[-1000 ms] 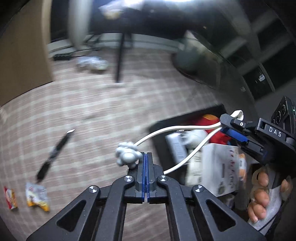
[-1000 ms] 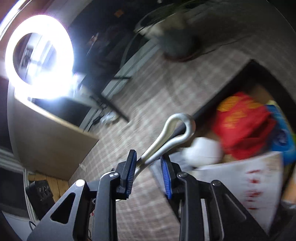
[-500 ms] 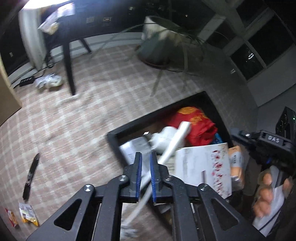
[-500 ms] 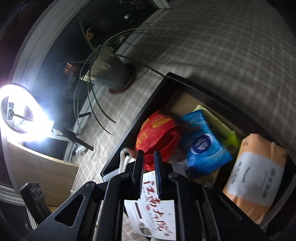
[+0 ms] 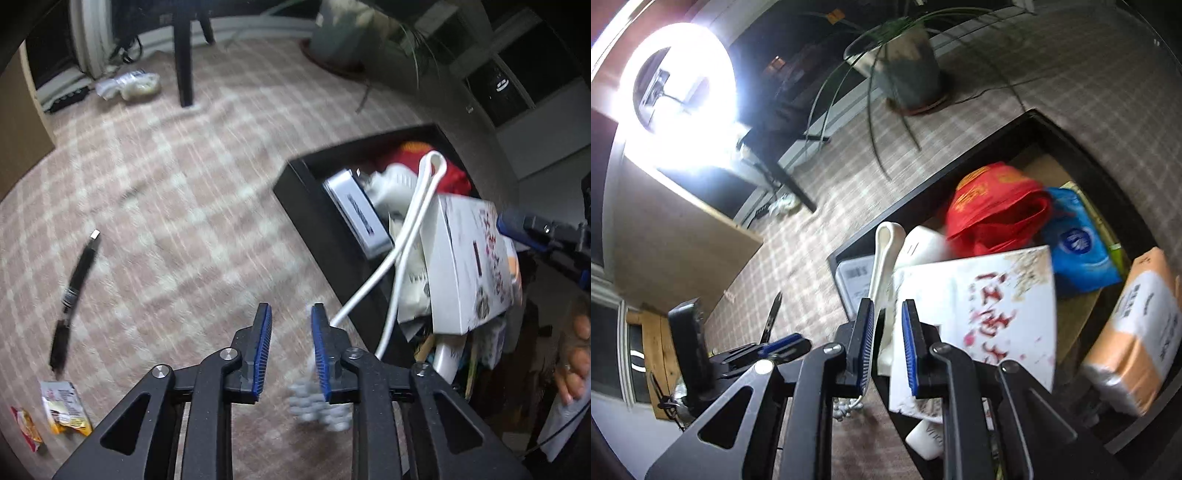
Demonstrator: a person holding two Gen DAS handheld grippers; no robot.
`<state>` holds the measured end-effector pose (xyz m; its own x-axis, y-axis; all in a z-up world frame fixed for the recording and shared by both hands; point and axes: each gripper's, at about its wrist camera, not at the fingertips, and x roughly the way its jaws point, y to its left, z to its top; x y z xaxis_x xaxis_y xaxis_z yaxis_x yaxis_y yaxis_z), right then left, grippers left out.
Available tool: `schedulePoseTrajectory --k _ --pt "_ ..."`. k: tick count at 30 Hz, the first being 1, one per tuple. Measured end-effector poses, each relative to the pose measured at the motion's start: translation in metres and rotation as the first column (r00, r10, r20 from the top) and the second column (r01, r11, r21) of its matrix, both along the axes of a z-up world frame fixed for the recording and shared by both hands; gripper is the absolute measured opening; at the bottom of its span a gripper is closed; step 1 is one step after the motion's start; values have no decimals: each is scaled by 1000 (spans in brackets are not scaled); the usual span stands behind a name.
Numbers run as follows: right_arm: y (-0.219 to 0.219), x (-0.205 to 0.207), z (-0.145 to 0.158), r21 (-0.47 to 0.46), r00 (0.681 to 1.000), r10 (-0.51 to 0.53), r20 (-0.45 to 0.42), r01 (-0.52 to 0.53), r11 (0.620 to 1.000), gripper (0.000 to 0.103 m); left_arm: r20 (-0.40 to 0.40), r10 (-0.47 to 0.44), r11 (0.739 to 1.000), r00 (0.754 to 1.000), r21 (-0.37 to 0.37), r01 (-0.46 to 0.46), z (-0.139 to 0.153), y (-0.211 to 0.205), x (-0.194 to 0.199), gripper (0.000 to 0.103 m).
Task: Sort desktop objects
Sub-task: 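Carry the roller and cable over the bin with both grippers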
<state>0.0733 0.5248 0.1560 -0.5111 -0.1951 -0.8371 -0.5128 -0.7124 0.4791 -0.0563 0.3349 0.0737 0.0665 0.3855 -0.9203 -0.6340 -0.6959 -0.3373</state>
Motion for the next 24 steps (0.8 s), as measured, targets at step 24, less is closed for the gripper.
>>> schedulePoseTrajectory --k 24 --pt "-83 -37 -69 -125 970 181 162 -162 979 22 44 -82 995 996 -55 85 -46 -4 31 16"
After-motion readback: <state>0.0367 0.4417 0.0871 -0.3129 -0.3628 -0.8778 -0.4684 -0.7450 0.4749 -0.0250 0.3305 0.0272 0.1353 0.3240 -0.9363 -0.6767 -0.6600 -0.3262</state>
